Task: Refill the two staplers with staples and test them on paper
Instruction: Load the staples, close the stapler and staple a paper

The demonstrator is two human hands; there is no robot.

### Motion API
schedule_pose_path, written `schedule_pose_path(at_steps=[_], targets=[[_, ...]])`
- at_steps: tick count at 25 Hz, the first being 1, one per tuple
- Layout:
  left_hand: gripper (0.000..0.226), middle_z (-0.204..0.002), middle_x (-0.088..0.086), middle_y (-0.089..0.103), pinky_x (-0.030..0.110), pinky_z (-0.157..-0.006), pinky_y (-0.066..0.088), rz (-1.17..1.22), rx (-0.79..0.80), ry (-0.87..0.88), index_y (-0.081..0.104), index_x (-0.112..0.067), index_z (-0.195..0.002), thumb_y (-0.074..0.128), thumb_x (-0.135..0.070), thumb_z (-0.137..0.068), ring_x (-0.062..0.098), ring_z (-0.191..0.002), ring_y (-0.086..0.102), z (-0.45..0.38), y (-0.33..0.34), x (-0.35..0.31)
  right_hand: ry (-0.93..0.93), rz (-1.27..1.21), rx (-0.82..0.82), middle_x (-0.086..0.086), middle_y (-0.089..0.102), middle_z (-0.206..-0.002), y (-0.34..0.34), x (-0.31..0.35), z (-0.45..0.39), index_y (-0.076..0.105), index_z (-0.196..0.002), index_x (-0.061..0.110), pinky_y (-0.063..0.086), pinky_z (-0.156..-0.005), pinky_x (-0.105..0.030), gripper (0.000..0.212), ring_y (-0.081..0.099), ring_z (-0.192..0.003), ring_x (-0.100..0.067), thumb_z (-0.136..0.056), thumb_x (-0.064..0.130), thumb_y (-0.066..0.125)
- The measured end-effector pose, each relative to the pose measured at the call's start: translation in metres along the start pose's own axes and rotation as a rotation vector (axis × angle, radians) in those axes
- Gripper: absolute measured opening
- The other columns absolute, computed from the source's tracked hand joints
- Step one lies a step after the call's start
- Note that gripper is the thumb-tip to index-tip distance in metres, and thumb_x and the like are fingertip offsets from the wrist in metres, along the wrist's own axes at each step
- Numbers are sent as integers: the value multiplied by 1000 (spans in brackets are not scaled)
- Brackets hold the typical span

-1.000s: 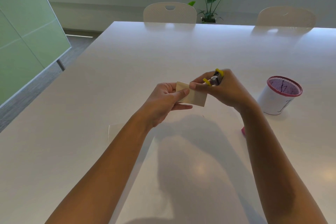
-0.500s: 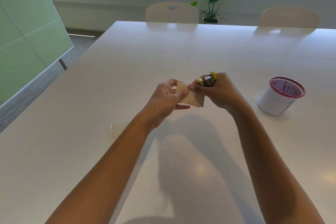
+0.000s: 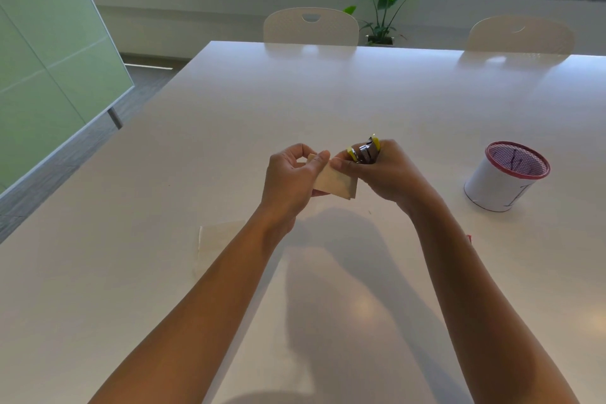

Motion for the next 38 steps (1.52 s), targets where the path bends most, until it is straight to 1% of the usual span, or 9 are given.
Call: schedule_pose_path(at_steps=[3, 7, 12, 17, 20, 23, 30, 34, 38], targets=[[26, -83, 9, 70, 28, -54, 57, 5, -56, 20, 59, -23, -69, 72, -25, -91, 26, -85, 70, -1, -3, -2, -33, -64, 64, 20, 63, -53, -1, 0, 2, 78, -91, 18, 36, -49, -5, 8, 54, -50, 5, -90, 13, 71], [26, -87, 10, 68, 28, -54, 57, 13, -51, 15, 60, -23, -68, 73, -26, -91, 29, -89, 68, 0, -3, -1, 28, -76, 68, 7, 71, -69, -4, -1, 2, 80, -87, 27, 38, -63, -29, 10, 51, -65, -15, -88, 18, 75], [25, -87, 3, 64, 30, -56, 59, 32, -28, -4, 65, -20, -74, 65, -32, -96, 19, -85, 65, -2, -2, -1, -16, -50, 20, 18, 64, -52, -7, 2, 1, 79, -88, 14, 35, -44, -3, 10, 54, -46, 6, -88, 7, 72], [16, -98, 4, 68, 34, -62, 62, 122, 72, -80, 66, -17, -98, 62, -33, -97, 22, -85, 72, -2, 1, 0, 23, -97, -81, 16, 65, -53, -8, 2, 1, 79, -90, 14, 32, -39, -5, 8, 52, -44, 2, -88, 10, 73], [28, -95, 11, 77, 34, -68, 62, 119, 167, -77, 62, -10, -113, 74, -19, -90, 26, -79, 77, 2, 5, 1, 87, -291, -150, 5, 68, -64, -4, 2, 1, 79, -88, 18, 32, -46, -23, 7, 45, -57, -15, -87, 14, 74], [23, -92, 13, 78, 32, -68, 62, 136, 85, -56, 66, -7, -105, 77, -9, -85, 27, -77, 77, 2, 2, -1, 107, -351, -121, -1, 70, -71, -4, 3, 1, 79, -88, 15, 31, -58, -32, 5, 51, -68, -20, -86, 15, 75], [2, -96, 7, 77, 31, -67, 63, 109, -39, 36, 72, -16, -91, 73, -14, -90, 22, -80, 77, -2, -11, -5, 129, -128, 136, 7, 70, -69, -17, 6, 6, 77, -79, 23, 42, -64, -23, 4, 59, -67, -8, -81, 25, 80], [4, -90, 1, 77, 28, -64, 61, 75, -15, 45, 72, -19, -90, 72, -15, -90, 18, -79, 77, -1, -10, -4, 145, -214, 90, 7, 73, -75, -16, 8, 5, 76, -93, 15, 42, -62, -21, 13, 66, -72, -4, -83, 24, 78], [11, -85, 0, 78, 29, -65, 61, 195, -19, 30, 68, -10, -97, 74, -16, -89, 21, -75, 77, -2, -6, -6, 158, -362, 12, 3, 69, -75, -7, 11, 5, 76, -88, 11, 41, -60, -21, 8, 57, -66, -5, -84, 19, 76]])
Point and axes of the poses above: each hand's wrist, its own z-axis away from the middle knuckle, its own y-axis out of the palm, x = y × z, the point moved 2 cm from there along -z, towards the middle knuckle
